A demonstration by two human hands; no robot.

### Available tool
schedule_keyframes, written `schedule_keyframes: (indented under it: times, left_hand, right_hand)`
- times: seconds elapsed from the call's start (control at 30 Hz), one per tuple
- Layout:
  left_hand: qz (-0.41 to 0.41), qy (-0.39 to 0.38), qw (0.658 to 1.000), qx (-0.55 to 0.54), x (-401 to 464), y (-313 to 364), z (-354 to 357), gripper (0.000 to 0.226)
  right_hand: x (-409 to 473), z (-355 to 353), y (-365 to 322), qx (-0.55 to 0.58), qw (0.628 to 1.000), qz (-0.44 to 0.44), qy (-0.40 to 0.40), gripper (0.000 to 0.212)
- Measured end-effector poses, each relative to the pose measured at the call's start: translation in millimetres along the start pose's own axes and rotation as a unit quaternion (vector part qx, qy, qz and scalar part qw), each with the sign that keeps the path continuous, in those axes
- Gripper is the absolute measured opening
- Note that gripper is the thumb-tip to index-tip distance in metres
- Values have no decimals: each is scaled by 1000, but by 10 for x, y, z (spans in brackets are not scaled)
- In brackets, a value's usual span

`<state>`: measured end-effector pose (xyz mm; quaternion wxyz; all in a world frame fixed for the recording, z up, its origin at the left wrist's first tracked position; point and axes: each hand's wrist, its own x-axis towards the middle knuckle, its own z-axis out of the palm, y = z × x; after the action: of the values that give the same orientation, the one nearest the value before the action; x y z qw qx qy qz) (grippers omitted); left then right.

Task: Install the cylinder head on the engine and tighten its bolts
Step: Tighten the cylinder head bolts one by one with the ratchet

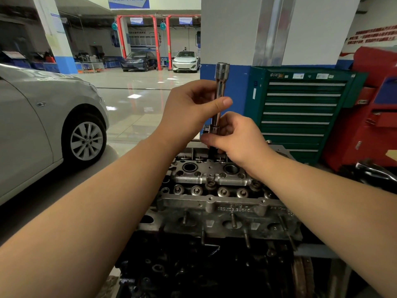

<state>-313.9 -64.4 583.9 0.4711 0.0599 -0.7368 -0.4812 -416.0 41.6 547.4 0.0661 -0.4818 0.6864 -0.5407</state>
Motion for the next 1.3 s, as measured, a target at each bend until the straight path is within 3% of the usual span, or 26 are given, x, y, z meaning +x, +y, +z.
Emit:
schedule_keyframes:
  times: [0.13, 0.23, 0.37, 0.5, 0.6, 0.67, 0.8, 0.9, 1.07, 1.17, 1.27, 1.3]
  left_hand:
    - [-22, 20, 999, -30, 35, -31, -37, 34]
    - [-41, -6, 995, -87, 30, -25, -43, 36]
    - [-32, -20, 993, -110, 3, -3, -17, 32]
    - [3, 14, 999, -35, -4, 26, -10, 28]
    - [-10, 24, 998, -59, 6, 25, -21, 26]
    - [-19, 4, 996, -87, -1, 21, -14, 23]
    - [-28, -40, 990, -133, 4, 3, -13, 22]
    - [-28, -49, 990, -128, -1, 7, -11, 23]
    - [13, -26, 999, -30, 9, 5, -12, 29]
    - [13, -9, 1000, -15, 20, -6, -18, 29]
    - [-24, -20, 996, -82, 22, -7, -42, 28]
    - [-34, -30, 994, -103, 22, -11, -54, 28]
  right_hand:
    - [-4, -15, 32, 88, 995, 3, -52, 17]
    - [-4, -20, 57, 107, 991, 5, -84, 31]
    - [3, -18, 59, 65, 997, 11, -45, 25]
    - [-3, -5, 19, 16, 1000, -2, -1, 38]
    - [4, -1, 39, 51, 998, -3, -23, 31]
    - [4, -3, 60, 81, 995, -6, -53, 18]
    - [7, -11, 68, 69, 996, 6, -58, 13]
    - [15, 0, 22, 37, 999, 14, -21, 30]
    - [-14, -12, -29, 10, 1000, 19, -12, 57]
    - [-22, -12, -22, 28, 999, 7, -45, 48]
    - [-17, -9, 13, 87, 993, 11, -77, 15]
    - [-15, -11, 25, 81, 994, 10, -76, 13]
